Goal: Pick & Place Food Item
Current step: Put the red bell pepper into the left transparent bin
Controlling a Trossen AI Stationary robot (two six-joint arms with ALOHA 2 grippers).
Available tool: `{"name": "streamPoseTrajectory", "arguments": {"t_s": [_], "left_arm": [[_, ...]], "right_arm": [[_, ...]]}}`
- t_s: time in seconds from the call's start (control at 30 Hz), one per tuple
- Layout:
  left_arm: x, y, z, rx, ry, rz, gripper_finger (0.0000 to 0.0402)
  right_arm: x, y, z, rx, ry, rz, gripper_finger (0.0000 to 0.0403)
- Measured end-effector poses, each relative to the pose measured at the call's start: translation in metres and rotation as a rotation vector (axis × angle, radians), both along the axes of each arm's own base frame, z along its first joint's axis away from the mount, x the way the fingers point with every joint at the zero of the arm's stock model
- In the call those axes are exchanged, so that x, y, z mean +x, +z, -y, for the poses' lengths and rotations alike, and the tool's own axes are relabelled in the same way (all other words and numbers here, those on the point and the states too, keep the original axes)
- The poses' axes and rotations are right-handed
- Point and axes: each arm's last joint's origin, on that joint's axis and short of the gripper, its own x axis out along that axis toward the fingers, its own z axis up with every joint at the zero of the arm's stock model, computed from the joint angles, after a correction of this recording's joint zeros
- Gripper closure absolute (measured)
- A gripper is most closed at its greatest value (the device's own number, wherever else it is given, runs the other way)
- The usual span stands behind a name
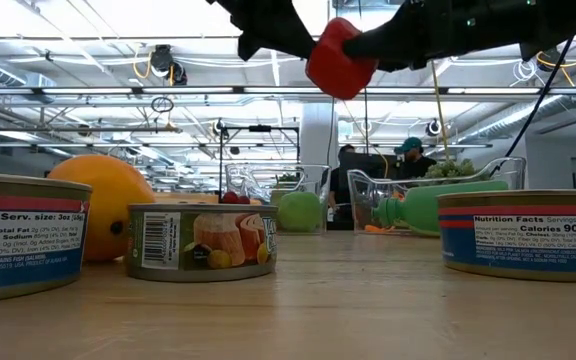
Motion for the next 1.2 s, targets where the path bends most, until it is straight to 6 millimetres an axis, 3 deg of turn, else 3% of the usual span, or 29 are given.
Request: {"name": "streamPoseTrajectory", "arguments": {"t_s": [0.4,0.63,0.8,0.97,1.2], "left_arm": [[-0.004,0.004,-0.006,0.03,0.057,-0.002,0.0378],[-0.02,0.022,-0.024,0.048,0.135,0.024,0.0378],[-0.03,0.03,-0.061,0.014,0.283,0.049,0.0378],[-0.037,0.026,-0.104,-0.124,0.307,-0.037,0.0378],[-0.034,-0.002,-0.139,-0.268,0.285,-0.183,0.0378]], "right_arm": [[-0.006,0.001,0.004,0.066,-0.134,-0.026,0.0048],[-0.008,-0.002,0.001,0.062,-0.124,-0.071,0.0047],[-0.008,-0.003,-0.001,0.06,-0.11,-0.075,0.0046],[-0.008,-0.003,-0.002,0.064,-0.078,-0.077,0.0046],[-0.008,-0.003,-0.001,0.066,-0.066,-0.079,0.0046]]}}
